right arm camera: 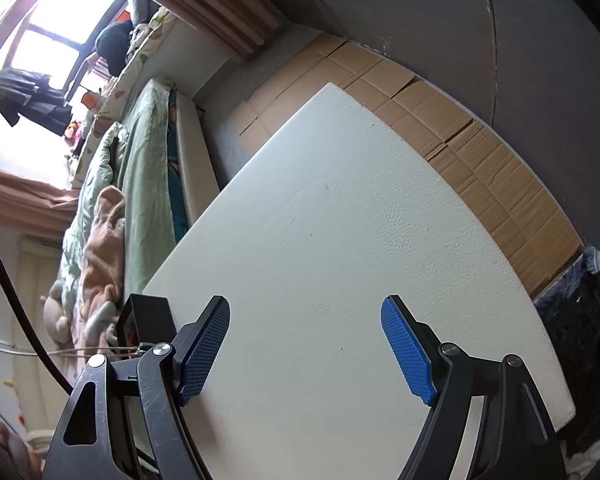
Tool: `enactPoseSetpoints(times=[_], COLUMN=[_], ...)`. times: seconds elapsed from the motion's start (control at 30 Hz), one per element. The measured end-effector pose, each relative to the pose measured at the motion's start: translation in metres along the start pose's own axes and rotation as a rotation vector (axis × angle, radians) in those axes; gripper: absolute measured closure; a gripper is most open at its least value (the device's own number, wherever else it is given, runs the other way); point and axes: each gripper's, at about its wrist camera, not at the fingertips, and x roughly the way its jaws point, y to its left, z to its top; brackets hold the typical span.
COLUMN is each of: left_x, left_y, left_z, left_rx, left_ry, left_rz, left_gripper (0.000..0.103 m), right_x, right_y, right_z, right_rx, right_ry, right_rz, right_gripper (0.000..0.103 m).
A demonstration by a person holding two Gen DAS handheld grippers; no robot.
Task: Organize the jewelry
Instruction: 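Lift the necklace and carry it over the black box with the left gripper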
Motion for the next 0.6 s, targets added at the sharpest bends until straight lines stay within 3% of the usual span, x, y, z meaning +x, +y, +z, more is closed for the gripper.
enactPoseSetpoints(times=[0.37, 0.6], left_x=[-0.047, -0.054], left_y=[0.013, 0.013], left_z=[0.055, 0.066], left_rx=[-0.002, 0.013], left_ry=[-0.129, -0.154], left_rz=[0.022, 0.039], left_gripper=[0.089, 0.089], right_x=[0.012, 0.018], right_y=[0.008, 0.014], right_z=[0.001, -0.002], right_rx=[-0.001, -0.010], right_ry=[0.016, 0.028], right_rz=[-0.007, -0.002], right_gripper=[0.024, 0.024])
